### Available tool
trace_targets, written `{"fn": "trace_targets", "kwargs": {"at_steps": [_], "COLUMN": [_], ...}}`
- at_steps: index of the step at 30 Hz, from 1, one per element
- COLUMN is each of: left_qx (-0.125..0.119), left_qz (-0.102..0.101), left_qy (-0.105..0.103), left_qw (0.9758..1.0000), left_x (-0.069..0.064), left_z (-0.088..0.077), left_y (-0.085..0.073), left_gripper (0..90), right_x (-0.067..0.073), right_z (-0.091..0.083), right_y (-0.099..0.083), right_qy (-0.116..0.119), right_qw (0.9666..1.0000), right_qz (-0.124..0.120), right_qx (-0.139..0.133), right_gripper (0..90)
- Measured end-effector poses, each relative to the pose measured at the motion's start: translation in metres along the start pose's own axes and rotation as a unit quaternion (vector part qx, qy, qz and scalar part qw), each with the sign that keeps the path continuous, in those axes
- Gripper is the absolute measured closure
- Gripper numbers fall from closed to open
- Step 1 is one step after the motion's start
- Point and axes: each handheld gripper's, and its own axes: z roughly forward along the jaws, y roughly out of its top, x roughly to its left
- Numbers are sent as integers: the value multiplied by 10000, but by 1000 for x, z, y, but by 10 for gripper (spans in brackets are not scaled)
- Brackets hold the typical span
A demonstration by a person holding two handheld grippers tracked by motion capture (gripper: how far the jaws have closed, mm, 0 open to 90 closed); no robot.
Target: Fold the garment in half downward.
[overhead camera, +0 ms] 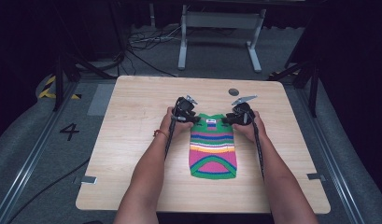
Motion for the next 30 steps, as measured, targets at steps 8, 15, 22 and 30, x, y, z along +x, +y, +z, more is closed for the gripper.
{"fn": "trace_targets", "kwargs": {"at_steps": [8, 15, 22, 30], "left_qx": [-42, -62, -259, -614], "left_qz": [-90, 207, 347, 459], "left_qy": [7, 438, 567, 678], "left_qw": [10000, 9988, 9975, 9947], "left_x": [-3, -10, -12, -13], "left_z": [1, -1, -11, -35], "left_y": [1, 8, 15, 23], "left_gripper": [833, 852, 856, 855], "right_x": [4, 5, 7, 8], "right_z": [-2, -6, -13, -30], "right_y": [0, 4, 11, 24], "right_qy": [81, -127, -146, -95], "right_qw": [9999, 9995, 9988, 9966], "right_qz": [-79, -189, -220, -328], "right_qx": [13, -203, -422, -754], "right_gripper": [832, 848, 849, 846]}}
